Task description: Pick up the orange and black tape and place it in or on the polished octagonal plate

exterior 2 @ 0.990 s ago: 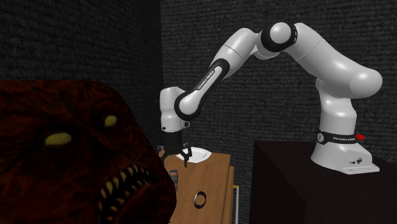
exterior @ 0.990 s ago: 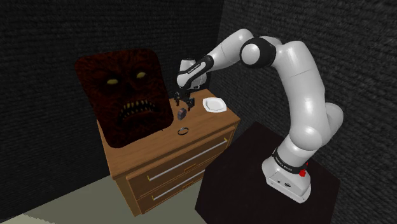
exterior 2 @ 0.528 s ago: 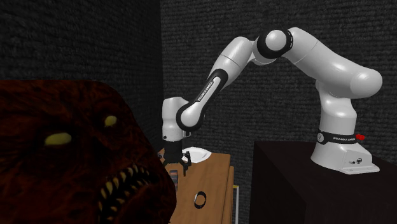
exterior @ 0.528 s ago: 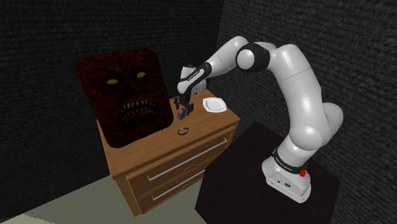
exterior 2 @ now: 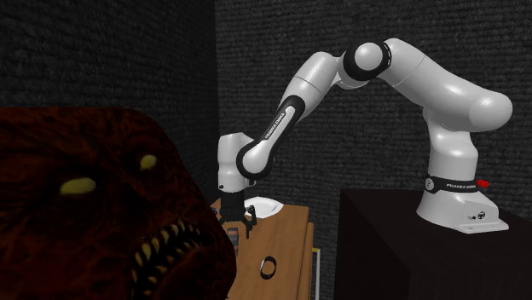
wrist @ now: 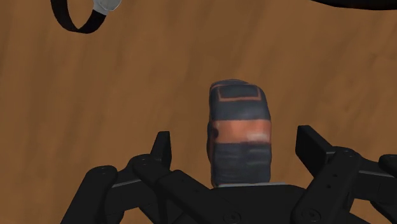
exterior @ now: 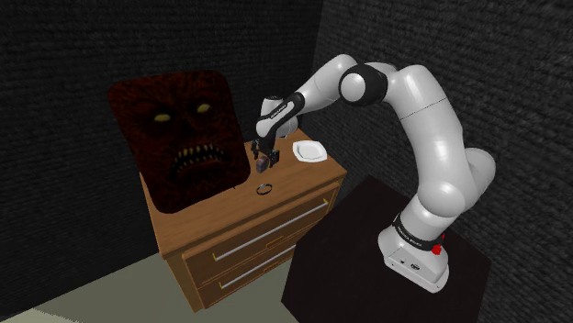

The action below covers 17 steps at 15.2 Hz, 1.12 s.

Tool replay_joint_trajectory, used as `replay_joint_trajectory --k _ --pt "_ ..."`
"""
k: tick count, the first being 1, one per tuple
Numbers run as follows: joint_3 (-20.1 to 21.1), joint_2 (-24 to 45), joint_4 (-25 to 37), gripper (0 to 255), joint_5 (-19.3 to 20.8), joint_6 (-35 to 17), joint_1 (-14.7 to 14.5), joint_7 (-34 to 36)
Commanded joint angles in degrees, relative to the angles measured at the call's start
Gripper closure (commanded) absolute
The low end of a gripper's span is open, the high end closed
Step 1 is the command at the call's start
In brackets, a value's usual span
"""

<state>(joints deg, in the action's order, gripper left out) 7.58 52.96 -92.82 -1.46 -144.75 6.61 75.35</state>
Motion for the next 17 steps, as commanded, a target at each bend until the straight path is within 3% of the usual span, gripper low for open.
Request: replay_joint_trajectory --k 1,10,17 --pt "0.00 0.00 0.00 255 0.00 0.00 0.00 0.00" --pt "0.00 0.01 0.01 255 0.00 -0.01 0.00 0.00" --pt "0.30 -4.70 -2.23 255 -0.21 2.45 0.30 0.24"
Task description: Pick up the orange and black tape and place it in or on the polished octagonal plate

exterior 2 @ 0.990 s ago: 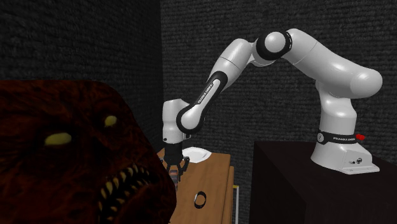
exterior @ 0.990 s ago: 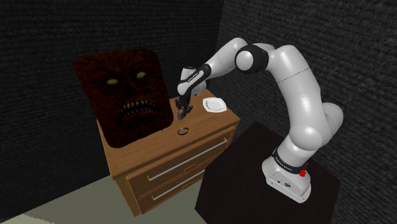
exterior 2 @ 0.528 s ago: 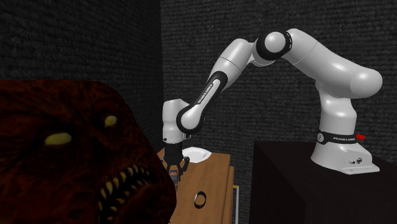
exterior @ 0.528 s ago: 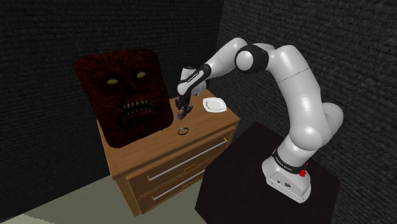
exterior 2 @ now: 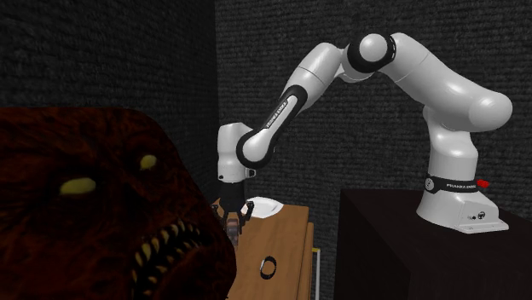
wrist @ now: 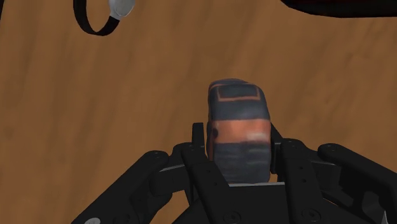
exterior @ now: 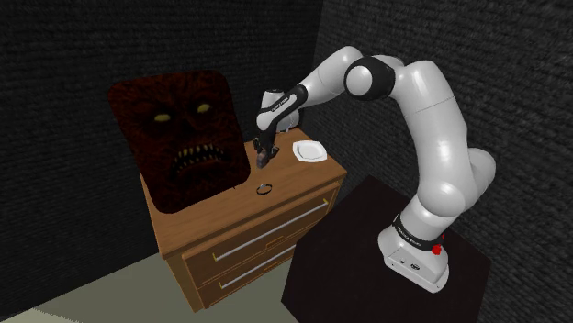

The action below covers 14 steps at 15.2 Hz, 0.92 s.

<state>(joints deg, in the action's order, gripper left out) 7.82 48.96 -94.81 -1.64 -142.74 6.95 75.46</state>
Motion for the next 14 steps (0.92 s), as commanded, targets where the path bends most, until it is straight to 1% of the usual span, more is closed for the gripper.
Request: replay_joint_trajectory --k 1,11,14 --pt "0.10 -1.35 -0.50 255 -0.06 0.82 0.00 0.16" --pt "0.51 -7.38 -2.37 255 -0.41 4.96 0.40 0.47" --pt "0.29 -8.75 -4.58 255 -0.80 4.50 3.60 -3.07"
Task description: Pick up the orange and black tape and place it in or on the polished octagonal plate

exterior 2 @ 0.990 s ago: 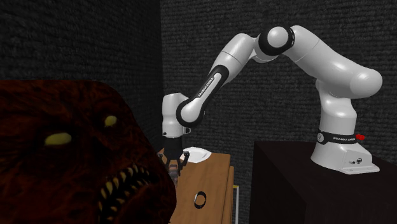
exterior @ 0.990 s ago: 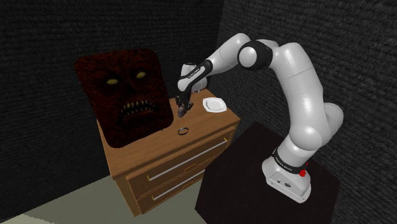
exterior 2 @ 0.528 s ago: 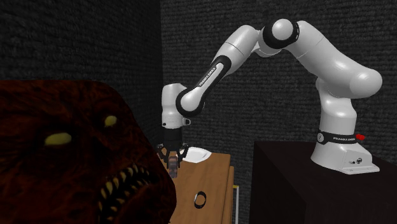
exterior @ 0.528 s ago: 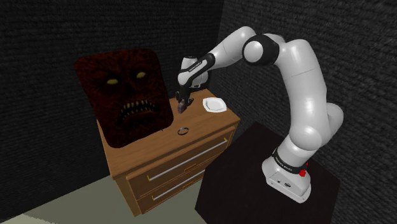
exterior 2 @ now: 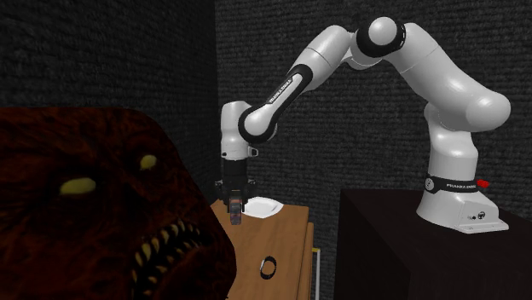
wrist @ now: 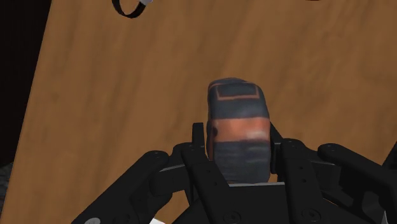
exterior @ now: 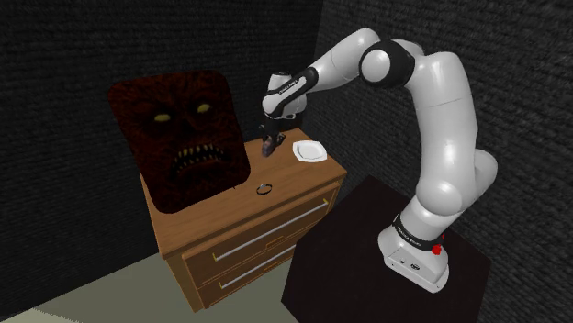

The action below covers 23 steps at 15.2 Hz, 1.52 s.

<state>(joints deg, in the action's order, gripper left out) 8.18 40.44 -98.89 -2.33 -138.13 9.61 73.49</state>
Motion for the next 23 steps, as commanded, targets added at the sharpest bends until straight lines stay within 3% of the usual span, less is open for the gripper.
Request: replay_joint_trajectory --k 1,10,19,23 --pt "-0.17 -0.62 -1.09 255 -0.24 -0.19 2.00 -2.29" --pt "-1.36 -2.31 -3.19 255 -1.09 0.53 11.33 -13.02" --pt "-3.03 -0.88 0.42 255 -1.48 3.74 20.03 -23.27" --pt "-3.13 0.94 0.93 255 -1.44 2.47 20.21 -23.67"
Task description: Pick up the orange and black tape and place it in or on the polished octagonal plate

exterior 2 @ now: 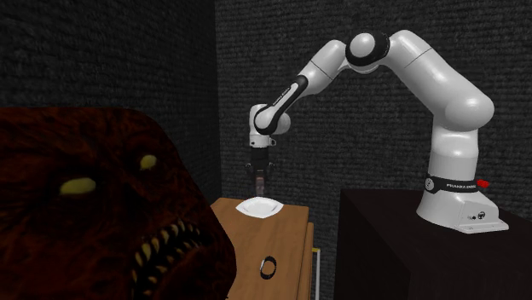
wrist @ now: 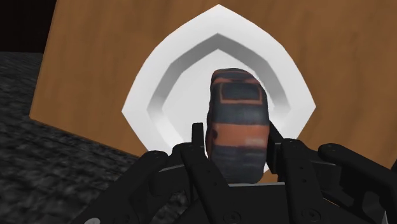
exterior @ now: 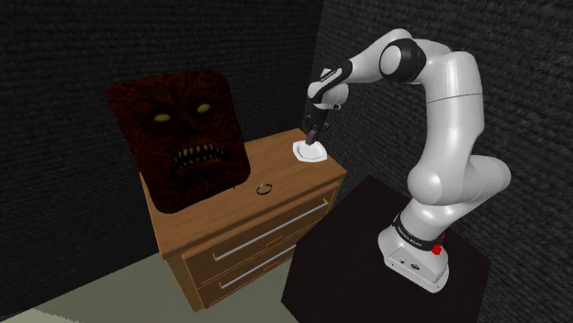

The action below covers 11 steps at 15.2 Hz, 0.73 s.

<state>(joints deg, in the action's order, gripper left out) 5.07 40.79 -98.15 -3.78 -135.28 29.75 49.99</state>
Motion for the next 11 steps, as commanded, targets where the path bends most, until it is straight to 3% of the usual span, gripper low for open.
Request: replay_joint_trajectory --k 1,11 --pt "-0.04 1.19 0.34 255 0.02 -0.84 0.05 -0.21" --pt "-0.22 7.87 2.68 255 0.15 -5.17 -0.16 -0.60"
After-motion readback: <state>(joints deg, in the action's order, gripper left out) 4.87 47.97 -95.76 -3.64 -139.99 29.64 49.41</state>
